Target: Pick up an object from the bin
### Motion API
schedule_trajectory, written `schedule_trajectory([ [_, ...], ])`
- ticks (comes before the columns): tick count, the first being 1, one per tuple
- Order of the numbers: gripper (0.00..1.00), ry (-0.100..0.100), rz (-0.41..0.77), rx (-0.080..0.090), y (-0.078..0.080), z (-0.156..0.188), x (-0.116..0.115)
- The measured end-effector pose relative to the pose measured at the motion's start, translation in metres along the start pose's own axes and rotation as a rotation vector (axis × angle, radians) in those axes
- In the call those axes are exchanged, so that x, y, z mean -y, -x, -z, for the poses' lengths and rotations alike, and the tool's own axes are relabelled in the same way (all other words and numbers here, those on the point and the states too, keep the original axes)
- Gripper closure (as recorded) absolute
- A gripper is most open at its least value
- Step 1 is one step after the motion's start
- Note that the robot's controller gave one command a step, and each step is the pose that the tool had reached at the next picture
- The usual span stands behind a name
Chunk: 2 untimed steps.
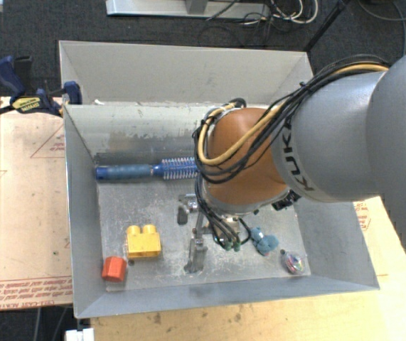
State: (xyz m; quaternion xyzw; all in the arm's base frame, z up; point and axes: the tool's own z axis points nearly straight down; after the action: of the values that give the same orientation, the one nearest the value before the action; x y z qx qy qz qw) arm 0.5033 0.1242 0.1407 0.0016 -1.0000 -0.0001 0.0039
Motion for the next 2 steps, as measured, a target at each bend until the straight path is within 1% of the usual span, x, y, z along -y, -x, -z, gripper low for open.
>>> schedule_trajectory([
  [1,0.0,0.003,-0.196,0.006,0.0094,-0.0602,-0.0681],
  [2,1.0,0.004,-0.202,0.014,0.0126,-0.0564,-0.0661],
])
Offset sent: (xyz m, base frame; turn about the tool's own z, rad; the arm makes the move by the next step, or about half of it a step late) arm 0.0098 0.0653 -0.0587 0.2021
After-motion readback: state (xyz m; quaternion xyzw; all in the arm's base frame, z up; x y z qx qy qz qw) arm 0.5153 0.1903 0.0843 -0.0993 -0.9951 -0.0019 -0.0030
